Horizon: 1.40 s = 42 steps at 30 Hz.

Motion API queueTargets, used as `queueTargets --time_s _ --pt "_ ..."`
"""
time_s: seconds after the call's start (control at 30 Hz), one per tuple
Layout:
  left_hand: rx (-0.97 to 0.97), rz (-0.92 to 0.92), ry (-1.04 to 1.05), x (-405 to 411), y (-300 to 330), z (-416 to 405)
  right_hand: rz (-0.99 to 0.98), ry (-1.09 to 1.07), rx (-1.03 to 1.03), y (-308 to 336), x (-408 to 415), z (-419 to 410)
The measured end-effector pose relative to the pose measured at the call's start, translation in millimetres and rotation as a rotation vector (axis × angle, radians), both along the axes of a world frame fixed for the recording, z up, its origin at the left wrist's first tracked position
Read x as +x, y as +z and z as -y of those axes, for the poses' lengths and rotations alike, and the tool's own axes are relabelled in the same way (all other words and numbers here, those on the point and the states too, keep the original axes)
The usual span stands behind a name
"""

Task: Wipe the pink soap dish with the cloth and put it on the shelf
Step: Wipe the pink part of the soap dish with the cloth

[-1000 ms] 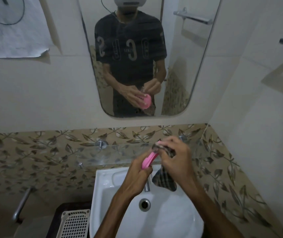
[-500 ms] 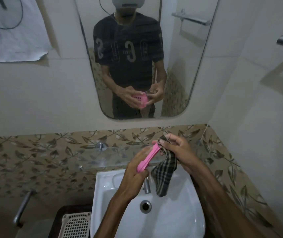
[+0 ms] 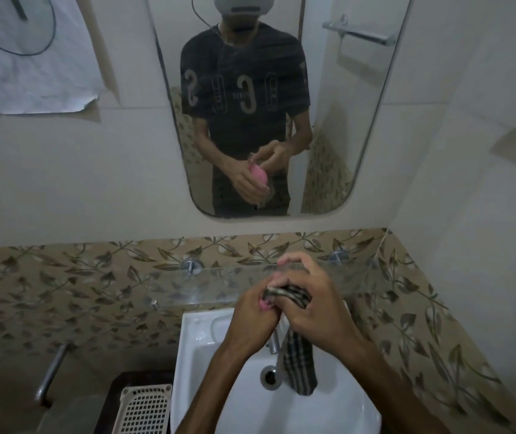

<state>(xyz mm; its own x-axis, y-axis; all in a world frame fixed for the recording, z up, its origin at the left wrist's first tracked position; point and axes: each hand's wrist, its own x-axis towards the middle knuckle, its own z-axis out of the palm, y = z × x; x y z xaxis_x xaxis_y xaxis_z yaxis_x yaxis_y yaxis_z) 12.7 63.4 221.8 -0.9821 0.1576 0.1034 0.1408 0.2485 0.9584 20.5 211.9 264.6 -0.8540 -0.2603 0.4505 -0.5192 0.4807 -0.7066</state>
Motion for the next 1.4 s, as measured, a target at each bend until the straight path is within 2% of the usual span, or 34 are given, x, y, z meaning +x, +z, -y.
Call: queueTargets --time_s 0.13,0.3,0.37,0.43,0.5,0.63,0.8,0.97,1.03,1.13,1.23,1.3,1.4 --pt "-0.049 -0.102 0.044 0.7 -10.3 -2.2 0.207 -0.198 -0.151 4.8 -17.3 -10.5" --pt "-0.031 -0.136 0.031 -0.5 -18.1 4.0 0.074 0.0 -0.065 -6.4 5.8 1.7" --pt "-0.047 -0.126 0.04 -0.3 -20.2 3.0 0.201 -0.112 -0.168 -7.0 -10.3 -3.0" --pt "-0.091 -0.178 0.051 0.9 -18.8 4.3 0.41 -0.199 -0.284 -10.7 -27.7 -11.2" --pt "-0.114 -0.258 0.058 2.4 -12.7 7.4 0.567 -0.156 -0.38 -16.5 -34.3 -15.7" --pt "-0.139 -0.439 0.106 2.8 -17.5 4.3 0.763 -0.042 -0.608 -20.0 -35.3 -16.5" --pt "-0.003 -0.359 0.157 9.5 -22.9 0.6 0.91 -0.041 -0.678 -23.5 -40.0 -13.0" --pt "0.305 -0.251 0.071 7.1 -5.2 4.6 1.064 -0.011 -0.718 -39.0 -33.6 -7.8" --pt "0.428 -0.101 0.134 8.4 -8.2 7.2 1.109 -0.008 -0.719 -46.9 -30.2 -4.4" --pt "0.73 0.253 0.302 12.0 -20.1 11.1 1.156 0.022 -0.695 -52.1 -27.6 -8.2" --pt "1.053 0.292 0.294 8.7 -18.6 17.0 1.146 0.001 -0.668 -50.6 -24.1 -17.5" --pt "1.197 0.312 0.255 6.0 -14.1 17.2 1.119 0.013 -0.733 -48.8 -18.4 -20.4" --pt "1.274 0.452 0.269 4.8 -14.3 11.7 1.141 0.144 -0.943 -43.9 -7.3 -15.0"
